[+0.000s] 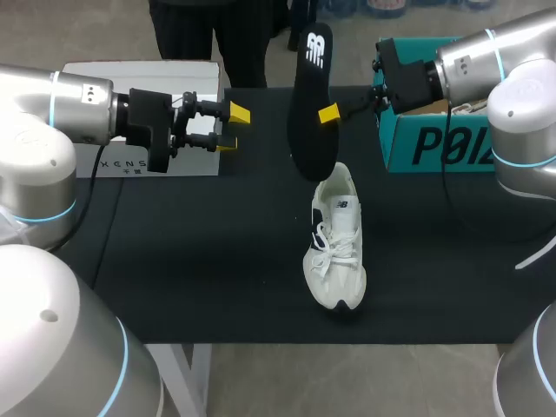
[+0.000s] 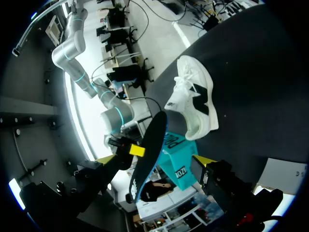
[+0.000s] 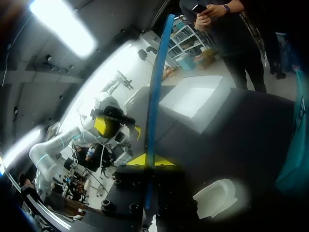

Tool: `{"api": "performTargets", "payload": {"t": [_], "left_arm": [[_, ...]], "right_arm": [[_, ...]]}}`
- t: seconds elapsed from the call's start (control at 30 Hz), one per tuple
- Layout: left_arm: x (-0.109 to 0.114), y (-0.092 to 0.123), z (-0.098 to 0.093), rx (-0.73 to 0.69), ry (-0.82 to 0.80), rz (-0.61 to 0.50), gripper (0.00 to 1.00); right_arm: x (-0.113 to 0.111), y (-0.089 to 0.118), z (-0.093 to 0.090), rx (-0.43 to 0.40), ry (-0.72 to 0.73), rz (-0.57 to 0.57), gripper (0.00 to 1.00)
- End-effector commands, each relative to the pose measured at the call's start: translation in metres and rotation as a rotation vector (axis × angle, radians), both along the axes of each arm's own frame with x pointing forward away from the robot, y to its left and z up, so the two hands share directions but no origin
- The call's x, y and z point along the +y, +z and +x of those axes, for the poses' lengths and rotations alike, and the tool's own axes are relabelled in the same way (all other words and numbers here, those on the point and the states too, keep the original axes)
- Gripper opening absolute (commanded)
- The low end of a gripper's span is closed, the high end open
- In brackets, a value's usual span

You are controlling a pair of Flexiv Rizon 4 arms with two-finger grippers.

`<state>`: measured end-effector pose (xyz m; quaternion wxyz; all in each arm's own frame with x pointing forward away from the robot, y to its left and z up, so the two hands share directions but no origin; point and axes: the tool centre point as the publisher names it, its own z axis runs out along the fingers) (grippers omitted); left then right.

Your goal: Take the shoe out of the shoebox, open the shoe tongue, remove and reinsert the insole, then place the shoe into the shoebox

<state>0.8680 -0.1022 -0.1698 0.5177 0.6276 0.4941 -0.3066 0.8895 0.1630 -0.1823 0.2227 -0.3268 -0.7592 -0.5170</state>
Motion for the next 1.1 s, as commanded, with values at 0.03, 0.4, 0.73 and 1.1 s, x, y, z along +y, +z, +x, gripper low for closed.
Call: {"api": "performTargets", "payload": {"t": [0.03,0.4,0.73,1.1], "left_arm": [[-0.0003,0.0003,0.0003,0.000,-0.001,0.003,1.00],[-0.0003,0.0003,0.0003,0.000,-0.001,0.003,1.00],[-0.0003,0.0003,0.0003,0.000,-0.001,0.003,1.00],[-0.0003,0.0003,0.0003,0.000,-0.001,0.003,1.00]], "right_arm": [[0.0013,0.0016,-0.0011,-0.003,0.000,-0.001,0.00],[0.0044,0.0011,-0.0021,0.003,0.008,0.005,0.00],[0.0054,-0.0001,-0.0013,0.017,-0.009,-0.006,0.00],[0.0054,-0.0001,-0.0013,0.017,-0.009,-0.006,0.00]]}}
